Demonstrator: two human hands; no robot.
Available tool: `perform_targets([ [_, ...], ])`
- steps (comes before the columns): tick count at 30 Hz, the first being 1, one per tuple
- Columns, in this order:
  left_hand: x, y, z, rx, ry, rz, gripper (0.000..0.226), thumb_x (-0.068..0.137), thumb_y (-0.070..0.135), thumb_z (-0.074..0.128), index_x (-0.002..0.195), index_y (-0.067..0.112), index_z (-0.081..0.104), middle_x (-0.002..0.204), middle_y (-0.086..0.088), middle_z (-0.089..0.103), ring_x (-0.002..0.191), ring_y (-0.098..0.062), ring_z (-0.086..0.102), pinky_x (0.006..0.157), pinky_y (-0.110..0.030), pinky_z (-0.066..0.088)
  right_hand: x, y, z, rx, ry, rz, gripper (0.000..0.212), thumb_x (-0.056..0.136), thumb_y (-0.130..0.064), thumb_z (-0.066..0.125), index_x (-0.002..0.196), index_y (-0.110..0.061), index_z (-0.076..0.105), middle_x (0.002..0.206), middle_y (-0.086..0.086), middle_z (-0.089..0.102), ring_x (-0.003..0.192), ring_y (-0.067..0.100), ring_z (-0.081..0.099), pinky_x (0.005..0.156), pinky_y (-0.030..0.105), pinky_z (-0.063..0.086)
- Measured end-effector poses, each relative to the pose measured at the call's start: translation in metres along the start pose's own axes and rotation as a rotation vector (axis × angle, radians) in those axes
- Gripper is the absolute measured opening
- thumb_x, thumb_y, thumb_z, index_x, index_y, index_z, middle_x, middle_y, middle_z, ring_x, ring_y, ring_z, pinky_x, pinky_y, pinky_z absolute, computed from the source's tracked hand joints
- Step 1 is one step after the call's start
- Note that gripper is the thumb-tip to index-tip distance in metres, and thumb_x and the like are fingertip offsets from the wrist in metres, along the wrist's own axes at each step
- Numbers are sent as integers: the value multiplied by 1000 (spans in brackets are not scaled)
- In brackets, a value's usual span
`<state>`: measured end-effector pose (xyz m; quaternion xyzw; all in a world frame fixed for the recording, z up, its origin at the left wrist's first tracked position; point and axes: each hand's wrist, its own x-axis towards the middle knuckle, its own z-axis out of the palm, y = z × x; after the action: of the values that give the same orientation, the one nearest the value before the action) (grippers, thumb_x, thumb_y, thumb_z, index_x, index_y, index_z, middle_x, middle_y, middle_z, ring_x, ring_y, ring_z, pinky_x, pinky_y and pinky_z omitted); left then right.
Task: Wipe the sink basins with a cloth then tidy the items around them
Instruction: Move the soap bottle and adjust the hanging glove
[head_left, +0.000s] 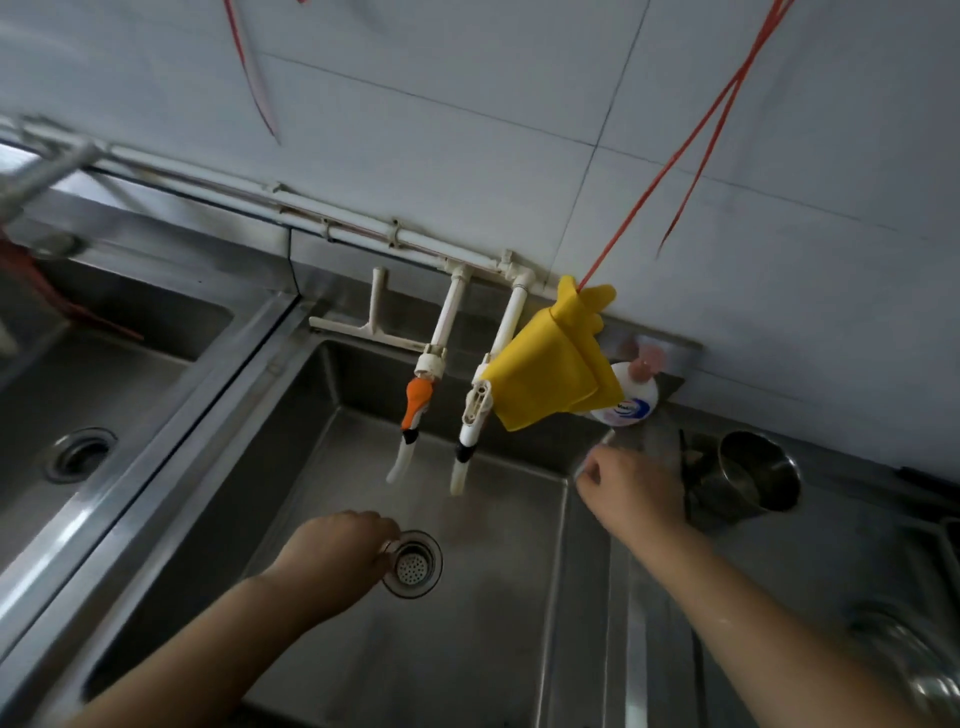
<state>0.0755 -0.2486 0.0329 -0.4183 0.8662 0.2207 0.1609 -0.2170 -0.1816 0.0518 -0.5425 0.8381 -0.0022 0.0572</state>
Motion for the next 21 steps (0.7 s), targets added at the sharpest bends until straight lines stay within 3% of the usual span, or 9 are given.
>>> perform_targets([
  [5, -60, -62, -2, -6, 49, -76, 38, 98, 37, 42, 135, 30, 44, 132, 8, 52, 118, -11, 51, 98, -28, 44, -38, -91, 9, -71, -180, -120, 19, 90, -37, 50, 94, -22, 61, 96, -1, 66, 91, 21, 62, 66, 28, 41],
  [13, -195, -223, 11, -3, 137, -180, 33, 97, 33, 41, 128, 27, 51, 125, 5, 55, 112, -16, 55, 92, -35, 48, -104, -307, 17, -109, -183, -346, 18, 92, -34, 45, 92, -21, 56, 90, -1, 60, 86, 21, 60, 62, 30, 42],
  [21, -358, -390, 28, -27, 297, -427, 31, 95, 35, 39, 121, 29, 55, 121, 8, 61, 112, -15, 59, 89, -32, 50, -164, -531, 38, -131, -206, -581, 23, 92, -31, 43, 100, -17, 59, 101, 4, 64, 84, 24, 58, 62, 29, 37],
])
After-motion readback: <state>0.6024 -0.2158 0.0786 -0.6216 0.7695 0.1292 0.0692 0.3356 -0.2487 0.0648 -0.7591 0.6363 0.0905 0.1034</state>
